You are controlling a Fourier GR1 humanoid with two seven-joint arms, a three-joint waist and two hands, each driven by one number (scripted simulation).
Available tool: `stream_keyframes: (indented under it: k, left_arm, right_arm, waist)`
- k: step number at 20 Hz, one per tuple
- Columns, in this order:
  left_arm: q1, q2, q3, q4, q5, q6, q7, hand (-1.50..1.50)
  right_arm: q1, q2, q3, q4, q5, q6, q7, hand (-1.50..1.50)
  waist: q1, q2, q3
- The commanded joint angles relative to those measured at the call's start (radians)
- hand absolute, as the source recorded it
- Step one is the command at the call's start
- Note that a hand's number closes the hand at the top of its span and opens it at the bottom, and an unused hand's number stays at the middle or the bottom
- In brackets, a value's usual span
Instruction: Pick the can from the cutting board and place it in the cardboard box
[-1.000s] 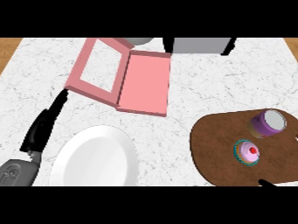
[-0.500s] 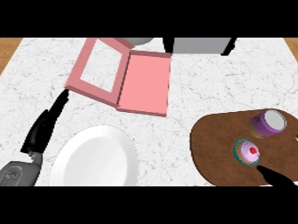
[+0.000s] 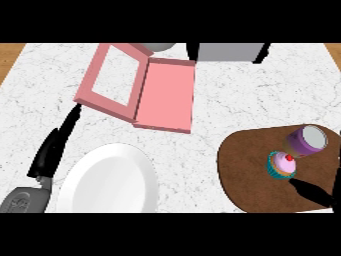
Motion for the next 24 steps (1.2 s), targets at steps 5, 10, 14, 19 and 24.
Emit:
stream_keyframes:
  k: [5,10,14,19,24]
  left_arm:
    - [-0.052,-0.010,0.077,0.096,-0.021,-0.046,-0.057,0.00]
    - [-0.026,-0.031,0.067,-0.033,-0.049,-0.048,0.047,0.00]
    - [-0.050,-0.028,0.093,0.024,-0.043,-0.092,0.009,0.00]
    - [-0.007,-0.054,0.087,0.006,-0.072,-0.066,-0.023,0.00]
    - [-0.050,-0.069,0.082,0.001,-0.083,-0.075,0.030,0.00]
  right_arm:
    - [-0.060,0.002,0.003,0.185,0.009,-0.089,-0.047,-1.50]
    - [-0.151,-0.001,0.018,0.227,0.002,-0.062,-0.015,-1.50]
    - [-0.125,-0.021,-0.010,0.260,-0.043,-0.066,-0.042,-1.50]
    - [-0.246,-0.043,-0.023,0.392,-0.017,-0.101,-0.031,-1.50]
    - [-0.240,-0.072,-0.045,0.408,-0.095,-0.088,-0.100,1.50]
  waist:
    - [-0.001,0.001,0.001]
    - [0.003,0.000,0.001]
    - [-0.001,0.001,0.001]
    - [0.004,0.001,0.001]
    - [0.001,0.001,0.001]
